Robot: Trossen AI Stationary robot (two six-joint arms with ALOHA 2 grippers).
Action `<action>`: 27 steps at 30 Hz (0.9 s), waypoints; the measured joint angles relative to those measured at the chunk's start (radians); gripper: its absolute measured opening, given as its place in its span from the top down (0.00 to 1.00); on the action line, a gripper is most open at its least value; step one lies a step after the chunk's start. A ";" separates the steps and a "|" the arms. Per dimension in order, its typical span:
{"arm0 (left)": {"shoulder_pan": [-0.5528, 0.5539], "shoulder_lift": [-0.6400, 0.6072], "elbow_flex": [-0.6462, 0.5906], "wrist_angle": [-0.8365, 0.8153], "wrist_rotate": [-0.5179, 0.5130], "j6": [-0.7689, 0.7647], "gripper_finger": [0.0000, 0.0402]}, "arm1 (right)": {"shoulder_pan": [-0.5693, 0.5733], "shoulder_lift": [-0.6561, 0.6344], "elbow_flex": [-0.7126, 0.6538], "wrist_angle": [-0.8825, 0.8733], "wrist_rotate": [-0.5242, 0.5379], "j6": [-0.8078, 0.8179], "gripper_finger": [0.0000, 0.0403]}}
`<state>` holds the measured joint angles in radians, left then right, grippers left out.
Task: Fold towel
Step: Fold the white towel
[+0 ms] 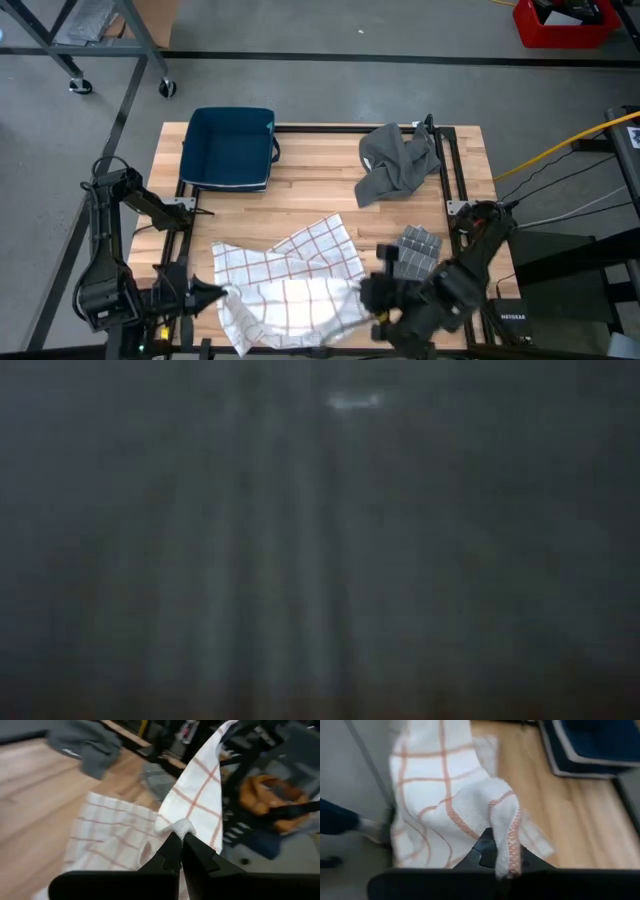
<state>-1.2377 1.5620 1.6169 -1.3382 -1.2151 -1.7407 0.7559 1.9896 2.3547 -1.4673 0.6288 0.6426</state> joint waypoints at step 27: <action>0.154 -0.185 -0.014 -0.233 0.177 0.256 1.00 | -0.434 -0.003 0.000 -0.105 -0.092 -0.411 1.00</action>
<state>-1.0836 1.3773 1.6032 -1.5709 -1.0377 -1.4843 0.3224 1.9869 2.3550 -1.5719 0.5371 0.2320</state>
